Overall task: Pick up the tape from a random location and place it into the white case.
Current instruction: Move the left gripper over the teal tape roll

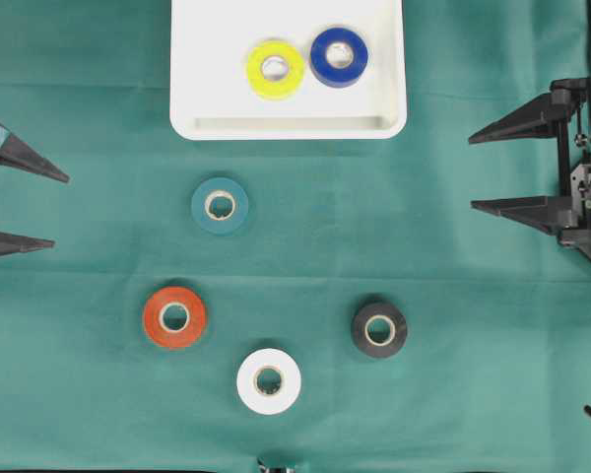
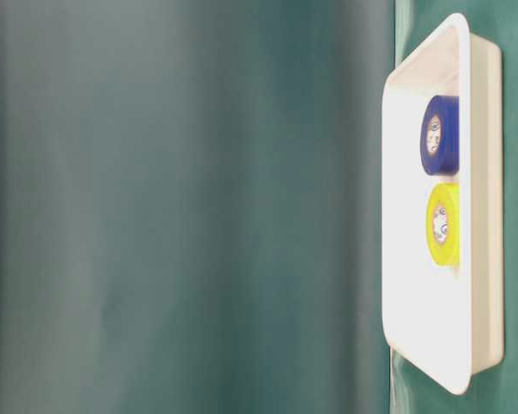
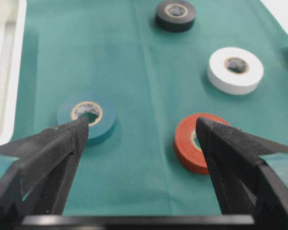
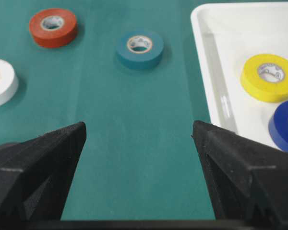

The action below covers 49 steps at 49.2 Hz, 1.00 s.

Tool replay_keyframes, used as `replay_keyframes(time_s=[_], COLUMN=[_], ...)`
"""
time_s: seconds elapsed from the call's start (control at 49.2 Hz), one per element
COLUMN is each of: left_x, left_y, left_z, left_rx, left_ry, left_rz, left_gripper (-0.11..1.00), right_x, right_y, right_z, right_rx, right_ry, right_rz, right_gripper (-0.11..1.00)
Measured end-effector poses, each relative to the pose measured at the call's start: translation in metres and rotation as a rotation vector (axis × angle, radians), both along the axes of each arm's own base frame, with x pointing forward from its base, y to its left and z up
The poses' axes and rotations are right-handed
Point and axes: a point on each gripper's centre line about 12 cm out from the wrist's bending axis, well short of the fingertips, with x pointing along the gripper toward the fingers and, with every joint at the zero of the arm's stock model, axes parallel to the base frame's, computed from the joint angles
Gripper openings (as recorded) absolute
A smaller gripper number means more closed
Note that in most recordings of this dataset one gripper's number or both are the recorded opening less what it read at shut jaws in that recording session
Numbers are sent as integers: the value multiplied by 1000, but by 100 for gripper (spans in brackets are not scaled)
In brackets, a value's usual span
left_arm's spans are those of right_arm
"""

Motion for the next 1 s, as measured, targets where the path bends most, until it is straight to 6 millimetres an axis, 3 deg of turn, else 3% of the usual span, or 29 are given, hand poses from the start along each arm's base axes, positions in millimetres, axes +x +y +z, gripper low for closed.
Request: replay_keyframes(time_s=[0.203, 0.427, 0.995], left_x=[3, 20, 115], left_y=[0, -3, -17], left_z=[4, -2, 6], left_rx=[-2, 1, 83], left_ry=[-37, -58, -78], left_rz=[0, 1, -20], left_gripper=[96, 96, 96], right_x=[0, 0, 0], right_y=[0, 0, 0], right_z=[-1, 0, -1], right_rx=[-3, -4, -9], right_ry=[2, -2, 2], right_rz=[1, 2, 3], right_gripper=[87, 87, 87])
